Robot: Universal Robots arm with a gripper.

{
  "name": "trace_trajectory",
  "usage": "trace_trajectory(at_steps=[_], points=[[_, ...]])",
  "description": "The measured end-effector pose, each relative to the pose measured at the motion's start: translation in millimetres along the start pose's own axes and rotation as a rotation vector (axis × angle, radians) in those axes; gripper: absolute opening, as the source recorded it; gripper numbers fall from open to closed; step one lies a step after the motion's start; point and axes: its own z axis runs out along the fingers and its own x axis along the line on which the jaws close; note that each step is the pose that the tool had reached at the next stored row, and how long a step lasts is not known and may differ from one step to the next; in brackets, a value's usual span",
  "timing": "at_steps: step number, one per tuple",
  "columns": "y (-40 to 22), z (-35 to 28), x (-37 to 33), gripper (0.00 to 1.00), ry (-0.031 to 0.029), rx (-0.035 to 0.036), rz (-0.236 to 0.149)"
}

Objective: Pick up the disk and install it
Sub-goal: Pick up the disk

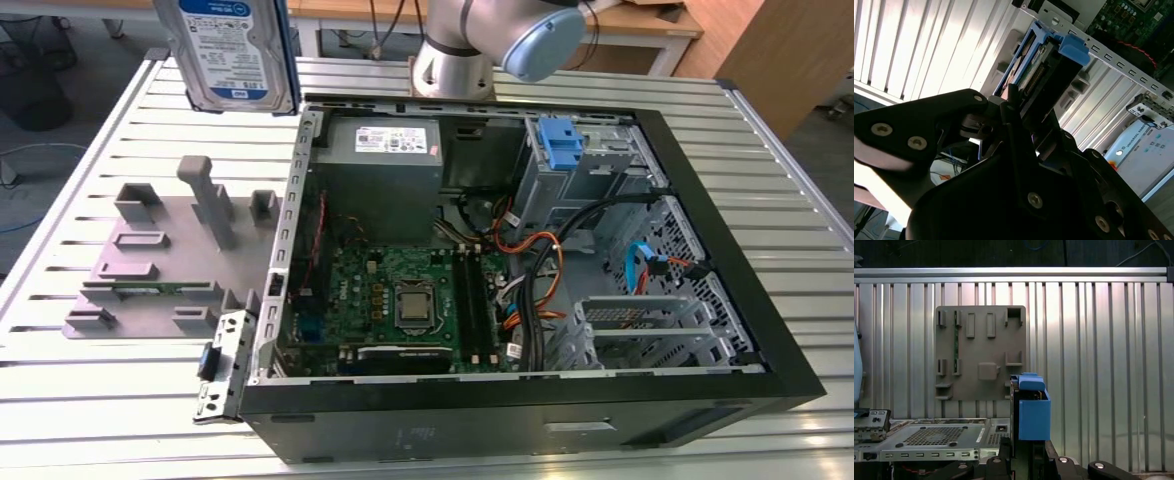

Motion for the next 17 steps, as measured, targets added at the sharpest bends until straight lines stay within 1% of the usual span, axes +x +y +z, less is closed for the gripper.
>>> trace_trajectory(at_steps=[1,9,17], points=[[-2.9,0.0,-0.1,0.35,0.0,0.0,0.0],[-14.7,-0.1,-0.4,0.35,0.0,0.0,0.0],[-24.2,-0.1,-0.7,0.35,0.0,0.0,0.0]])
